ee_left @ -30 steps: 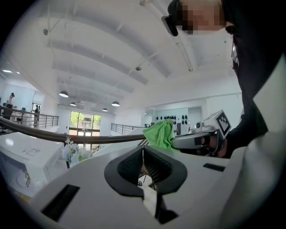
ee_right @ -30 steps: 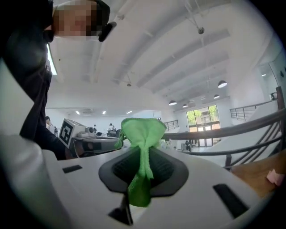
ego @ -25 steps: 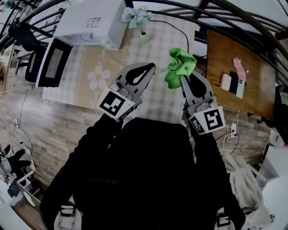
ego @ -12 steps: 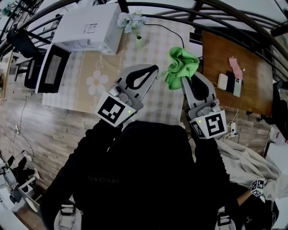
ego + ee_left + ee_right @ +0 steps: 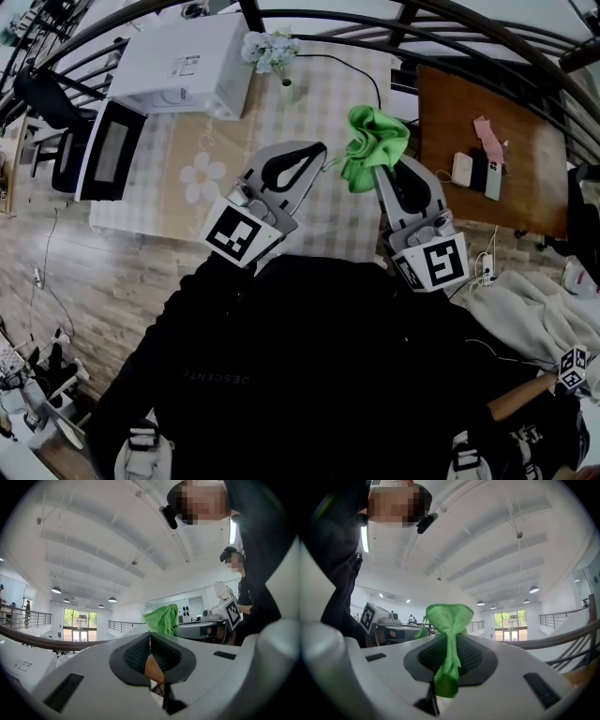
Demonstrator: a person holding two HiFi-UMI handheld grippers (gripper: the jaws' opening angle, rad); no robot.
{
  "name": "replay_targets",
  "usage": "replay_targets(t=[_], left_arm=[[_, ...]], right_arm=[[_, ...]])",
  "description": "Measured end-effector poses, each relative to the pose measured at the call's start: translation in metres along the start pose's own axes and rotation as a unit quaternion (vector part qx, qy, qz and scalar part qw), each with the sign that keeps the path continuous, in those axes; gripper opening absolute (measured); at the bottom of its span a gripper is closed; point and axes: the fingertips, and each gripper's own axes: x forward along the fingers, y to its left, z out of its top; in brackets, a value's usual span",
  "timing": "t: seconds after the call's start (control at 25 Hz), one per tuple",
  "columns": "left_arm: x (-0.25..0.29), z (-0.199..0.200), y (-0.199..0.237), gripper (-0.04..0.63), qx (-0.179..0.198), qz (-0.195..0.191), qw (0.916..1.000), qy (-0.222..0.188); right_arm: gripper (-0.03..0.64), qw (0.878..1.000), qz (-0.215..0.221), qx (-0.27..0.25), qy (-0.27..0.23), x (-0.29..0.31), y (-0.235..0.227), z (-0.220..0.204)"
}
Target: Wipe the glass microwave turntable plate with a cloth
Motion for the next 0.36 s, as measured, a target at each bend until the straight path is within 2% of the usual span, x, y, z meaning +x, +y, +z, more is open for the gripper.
replay_targets(t=[0.36], left_arm=[[-0.0044,-0.0022,-0.0011,0.021,-0.006,0.0,1.0,-0.002]], right_arm=[[0.067,1.0,0.002,0.0,0.001,0.0015,0.0087,-0.0013]])
